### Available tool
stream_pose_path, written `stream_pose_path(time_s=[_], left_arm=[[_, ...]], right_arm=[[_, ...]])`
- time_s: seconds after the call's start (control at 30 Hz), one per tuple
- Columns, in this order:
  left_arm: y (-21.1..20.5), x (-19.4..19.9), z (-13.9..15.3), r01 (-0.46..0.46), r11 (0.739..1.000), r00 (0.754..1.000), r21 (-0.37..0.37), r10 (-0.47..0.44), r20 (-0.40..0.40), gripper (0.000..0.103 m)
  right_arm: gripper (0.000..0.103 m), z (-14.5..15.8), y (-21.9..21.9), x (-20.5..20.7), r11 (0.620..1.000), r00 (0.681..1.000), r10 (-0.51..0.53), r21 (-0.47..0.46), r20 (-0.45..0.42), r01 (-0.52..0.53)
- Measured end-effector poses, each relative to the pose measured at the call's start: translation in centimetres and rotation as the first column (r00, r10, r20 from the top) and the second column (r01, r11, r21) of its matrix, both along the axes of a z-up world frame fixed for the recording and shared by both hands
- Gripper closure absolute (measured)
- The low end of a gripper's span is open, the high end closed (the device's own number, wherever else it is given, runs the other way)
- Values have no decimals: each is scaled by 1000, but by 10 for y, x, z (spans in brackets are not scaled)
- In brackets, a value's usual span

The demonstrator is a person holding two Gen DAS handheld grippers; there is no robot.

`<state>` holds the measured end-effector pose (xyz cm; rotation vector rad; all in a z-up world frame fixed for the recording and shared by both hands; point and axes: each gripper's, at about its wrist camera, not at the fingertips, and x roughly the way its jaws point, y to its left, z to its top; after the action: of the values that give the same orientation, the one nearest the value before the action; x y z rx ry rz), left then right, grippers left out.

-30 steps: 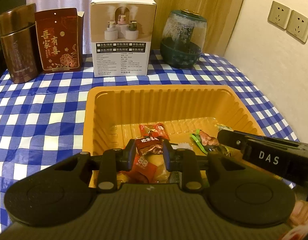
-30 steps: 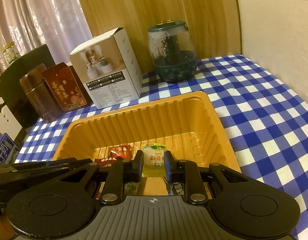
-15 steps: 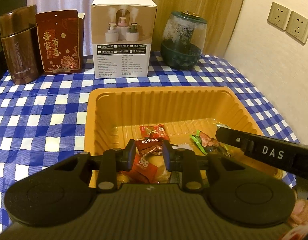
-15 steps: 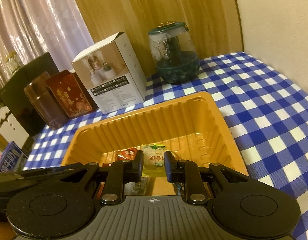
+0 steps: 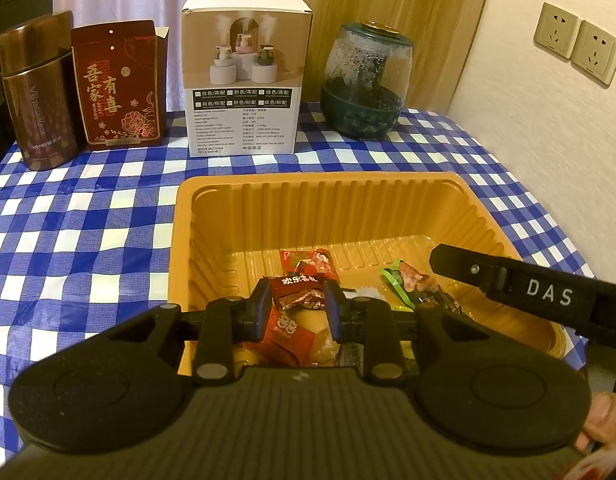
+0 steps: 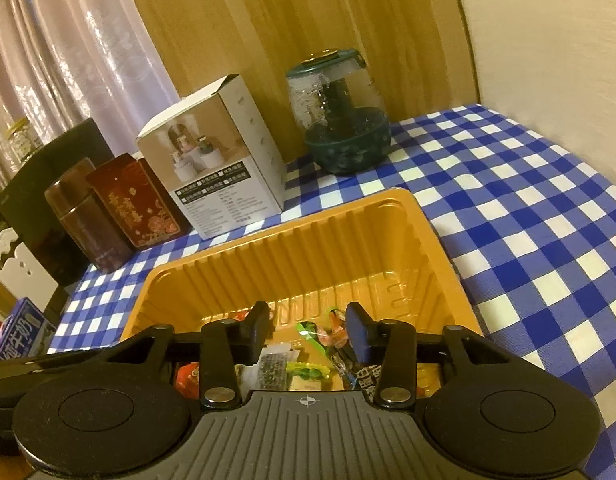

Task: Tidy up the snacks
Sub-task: 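Lower both candies into the tray and open both tools to release them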

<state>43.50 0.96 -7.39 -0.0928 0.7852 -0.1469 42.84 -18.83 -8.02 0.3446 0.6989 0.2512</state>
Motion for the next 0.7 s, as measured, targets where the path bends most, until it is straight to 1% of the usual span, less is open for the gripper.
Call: stream_pose_path(time_s=[0.27,0.5,0.53,0.6,0.7], left_arm=[[1,-1,2,-1,1000,1000,1,1,5,78],[2,-3,8,-5,1000,1000,5,5,17,77],[3,-4,9,-8,1000,1000,5,8,20,77],[4,-6,12,-14,1000,1000,8,14,26,75],[5,-11,17,-20,1000,999,8,19,38,72]], right_arm=[[60,0,-1,0,1000,1000,-5,-14,-3,5],[59,4,-1,-3,999,1000,-13,-47,16,14],[58,4,-1,-4,998,1000,-19,-55,22,20],[48,6,-4,-6,997,999,-29,-66,34,31],[43,10,-9,-10,997,998,-41,-68,43,44]])
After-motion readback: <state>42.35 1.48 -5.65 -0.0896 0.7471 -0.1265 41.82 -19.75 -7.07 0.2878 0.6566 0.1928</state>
